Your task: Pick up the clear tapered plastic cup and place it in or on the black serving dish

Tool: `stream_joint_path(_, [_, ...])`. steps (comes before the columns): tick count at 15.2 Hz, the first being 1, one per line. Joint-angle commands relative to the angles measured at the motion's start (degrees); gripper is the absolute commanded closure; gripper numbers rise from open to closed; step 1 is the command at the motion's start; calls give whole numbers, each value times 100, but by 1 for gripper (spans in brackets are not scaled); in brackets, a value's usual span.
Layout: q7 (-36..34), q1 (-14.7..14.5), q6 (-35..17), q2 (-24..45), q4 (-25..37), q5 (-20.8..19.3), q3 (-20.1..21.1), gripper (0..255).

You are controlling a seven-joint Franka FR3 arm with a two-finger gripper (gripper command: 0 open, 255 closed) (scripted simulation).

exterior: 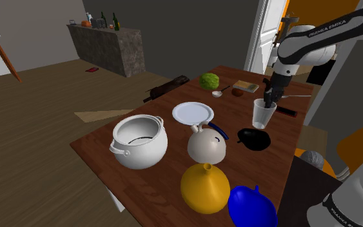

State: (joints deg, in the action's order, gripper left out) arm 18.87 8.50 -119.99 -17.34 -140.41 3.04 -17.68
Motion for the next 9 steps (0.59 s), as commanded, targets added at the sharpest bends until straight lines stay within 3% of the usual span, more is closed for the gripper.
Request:
stream_joint_path(1, [47, -7, -178, 94, -86, 29, -22, 255])
stream_joint_path(9, [232, -54, -850, 483, -394, 183, -92, 255])
